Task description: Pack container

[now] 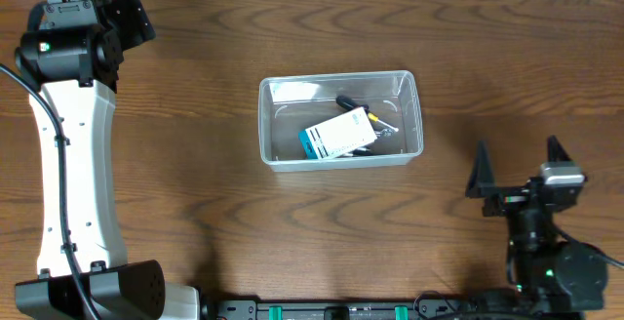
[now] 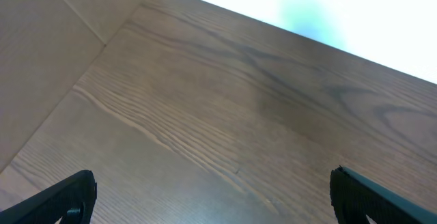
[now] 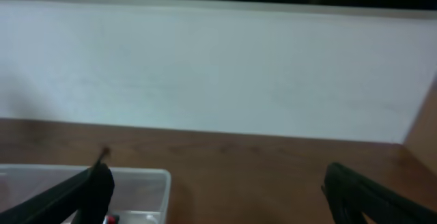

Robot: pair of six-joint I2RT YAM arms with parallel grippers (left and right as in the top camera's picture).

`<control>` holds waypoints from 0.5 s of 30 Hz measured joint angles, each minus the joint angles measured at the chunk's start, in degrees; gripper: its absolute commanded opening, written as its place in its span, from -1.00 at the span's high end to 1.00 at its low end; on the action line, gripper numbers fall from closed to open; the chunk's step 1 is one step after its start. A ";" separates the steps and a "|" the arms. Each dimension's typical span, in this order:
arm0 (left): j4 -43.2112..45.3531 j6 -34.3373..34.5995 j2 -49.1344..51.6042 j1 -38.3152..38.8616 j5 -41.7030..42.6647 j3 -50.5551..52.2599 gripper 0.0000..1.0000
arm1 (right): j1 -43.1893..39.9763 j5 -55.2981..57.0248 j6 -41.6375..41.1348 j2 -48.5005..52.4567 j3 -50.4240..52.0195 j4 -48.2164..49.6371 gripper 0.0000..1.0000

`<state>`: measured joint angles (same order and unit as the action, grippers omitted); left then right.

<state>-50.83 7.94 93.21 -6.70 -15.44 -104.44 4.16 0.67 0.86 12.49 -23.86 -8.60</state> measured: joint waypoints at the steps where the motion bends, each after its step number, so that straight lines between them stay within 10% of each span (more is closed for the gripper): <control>1: 0.00 0.00 0.00 0.00 0.00 0.00 -0.96 | -0.07 -0.55 -0.04 -0.94 1.70 0.94 -0.98; 15: 0.00 0.00 0.00 0.00 0.00 0.00 -0.96 | -0.24 -2.40 -2.82 -9.46 16.96 3.91 -0.98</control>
<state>-50.83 7.94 93.21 -6.70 -15.44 -104.44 3.92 -1.74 -1.96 3.03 -6.90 -4.69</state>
